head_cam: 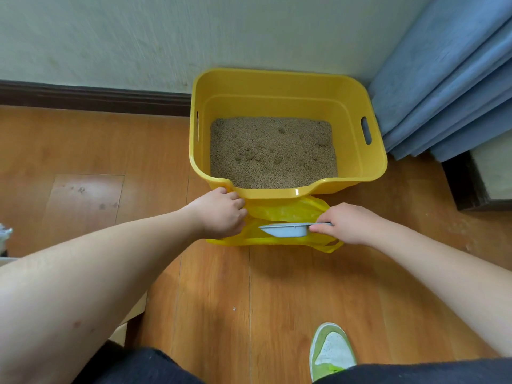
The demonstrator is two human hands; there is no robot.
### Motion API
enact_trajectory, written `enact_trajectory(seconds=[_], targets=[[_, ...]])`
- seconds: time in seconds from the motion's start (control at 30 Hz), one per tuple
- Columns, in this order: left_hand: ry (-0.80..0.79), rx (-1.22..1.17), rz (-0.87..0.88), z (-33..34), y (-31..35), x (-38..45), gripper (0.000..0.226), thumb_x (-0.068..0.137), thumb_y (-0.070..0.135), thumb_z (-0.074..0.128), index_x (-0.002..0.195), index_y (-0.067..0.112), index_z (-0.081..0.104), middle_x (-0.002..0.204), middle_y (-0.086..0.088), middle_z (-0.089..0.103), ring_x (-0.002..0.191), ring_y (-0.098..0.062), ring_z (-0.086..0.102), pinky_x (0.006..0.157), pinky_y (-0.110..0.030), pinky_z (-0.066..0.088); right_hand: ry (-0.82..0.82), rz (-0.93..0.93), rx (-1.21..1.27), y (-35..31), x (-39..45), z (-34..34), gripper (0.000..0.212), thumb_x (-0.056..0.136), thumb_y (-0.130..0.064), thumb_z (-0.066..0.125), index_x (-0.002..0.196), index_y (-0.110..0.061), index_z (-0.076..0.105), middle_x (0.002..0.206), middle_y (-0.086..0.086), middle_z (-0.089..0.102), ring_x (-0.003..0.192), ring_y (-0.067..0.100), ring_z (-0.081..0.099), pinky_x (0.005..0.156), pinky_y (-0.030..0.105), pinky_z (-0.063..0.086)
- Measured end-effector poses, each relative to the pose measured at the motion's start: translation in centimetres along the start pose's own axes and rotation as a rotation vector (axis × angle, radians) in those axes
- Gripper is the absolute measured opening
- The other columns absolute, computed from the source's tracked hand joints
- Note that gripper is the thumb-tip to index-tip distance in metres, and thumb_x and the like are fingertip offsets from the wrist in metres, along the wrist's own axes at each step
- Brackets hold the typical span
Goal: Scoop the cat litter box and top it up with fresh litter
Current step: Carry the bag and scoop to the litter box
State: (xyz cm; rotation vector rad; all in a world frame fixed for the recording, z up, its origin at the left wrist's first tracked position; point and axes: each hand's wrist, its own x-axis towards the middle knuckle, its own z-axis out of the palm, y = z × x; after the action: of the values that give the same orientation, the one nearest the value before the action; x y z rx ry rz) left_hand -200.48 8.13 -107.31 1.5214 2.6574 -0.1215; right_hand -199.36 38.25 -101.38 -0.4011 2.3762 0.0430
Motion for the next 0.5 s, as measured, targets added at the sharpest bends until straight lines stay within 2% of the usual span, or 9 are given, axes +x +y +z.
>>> enact_trajectory(seconds=[0.07,0.13,0.17,0.2,0.23,0.27,0.3,0.37,0.5], targets=[[0.043,-0.021,0.055,-0.1,0.6,0.3,0.044,0.086,0.045,0.038,0.06,0.017,0.061,0.059,0.0,0.055,0.057,-0.025,0.055,0.054,-0.028,0.039,-0.014,0.044,-0.072,-0.8,0.7,0.2,0.044,0.095,-0.057,0.038,0.068,-0.026,0.055,0.073,-0.001,0.055,0.075,0.023,0.054,0.059,0.032,0.039],[-0.002,-0.049,0.125,-0.5,2.0,0.5,0.05,0.087,0.052,0.038,0.062,0.017,0.063,0.062,0.0,0.059,0.062,-0.024,0.058,0.058,-0.028,0.041,-0.009,0.086,-0.13,-1.3,1.3,0.4,0.041,0.097,-0.049,0.037,0.084,-0.02,0.063,0.084,0.004,0.059,0.079,0.026,0.055,0.063,0.031,0.042],[-0.079,-0.081,0.144,-0.5,3.1,0.6,0.05,0.089,0.054,0.038,0.073,0.015,0.067,0.07,-0.002,0.063,0.071,-0.025,0.06,0.064,-0.03,0.042,-0.002,0.101,-0.143,-1.5,1.6,0.5,0.041,0.097,-0.046,0.036,0.092,-0.017,0.065,0.091,0.006,0.062,0.082,0.028,0.057,0.065,0.031,0.043],[-0.2,-0.122,0.119,-0.4,4.3,0.9,0.049,0.091,0.054,0.041,0.093,0.013,0.068,0.086,-0.004,0.066,0.084,-0.026,0.061,0.072,-0.033,0.042,0.009,0.111,-0.14,-1.6,2.0,0.6,0.04,0.098,-0.043,0.036,0.099,-0.015,0.066,0.097,0.008,0.064,0.087,0.029,0.059,0.067,0.032,0.043],[-0.342,-0.164,0.062,-0.4,5.3,1.3,0.049,0.093,0.05,0.044,0.118,0.011,0.06,0.103,-0.007,0.066,0.098,-0.028,0.059,0.08,-0.036,0.042,0.024,0.116,-0.122,-1.6,2.2,0.6,0.039,0.098,-0.041,0.036,0.104,-0.016,0.066,0.102,0.008,0.065,0.091,0.03,0.06,0.069,0.032,0.044],[-0.447,-0.185,0.006,-0.3,6.1,1.7,0.052,0.096,0.041,0.045,0.138,0.011,0.045,0.118,-0.008,0.062,0.108,-0.029,0.056,0.086,-0.038,0.041,0.041,0.12,-0.088,-1.7,2.5,0.6,0.037,0.098,-0.041,0.037,0.108,-0.018,0.065,0.105,0.008,0.065,0.095,0.03,0.061,0.071,0.033,0.045],[-0.49,-0.199,-0.034,-0.3,6.6,2.2,0.055,0.097,0.029,0.043,0.149,0.013,0.029,0.128,-0.009,0.057,0.113,-0.03,0.054,0.088,-0.039,0.041,0.058,0.124,-0.048,-1.7,2.7,0.6,0.036,0.098,-0.04,0.039,0.111,-0.021,0.065,0.107,0.007,0.066,0.098,0.03,0.061,0.073,0.034,0.046],[-0.493,-0.194,-0.027,-0.3,6.9,2.6,0.062,0.097,0.011,0.037,0.154,0.021,0.015,0.135,-0.009,0.052,0.112,-0.032,0.055,0.086,-0.039,0.041,0.091,0.136,0.028,-1.5,3.2,0.5,0.032,0.098,-0.04,0.042,0.114,-0.024,0.064,0.109,0.006,0.066,0.101,0.029,0.06,0.075,0.034,0.047],[-0.61,-0.148,0.134,0.2,6.7,1.3,0.067,0.098,0.004,0.033,0.153,0.036,0.015,0.128,-0.009,0.056,0.107,-0.035,0.057,0.085,-0.042,0.049,0.159,0.175,0.155,-0.9,3.8,0.5,0.026,0.096,-0.04,0.047,0.112,-0.028,0.064,0.109,0.003,0.066,0.1,0.027,0.06,0.071,0.031,0.043]])
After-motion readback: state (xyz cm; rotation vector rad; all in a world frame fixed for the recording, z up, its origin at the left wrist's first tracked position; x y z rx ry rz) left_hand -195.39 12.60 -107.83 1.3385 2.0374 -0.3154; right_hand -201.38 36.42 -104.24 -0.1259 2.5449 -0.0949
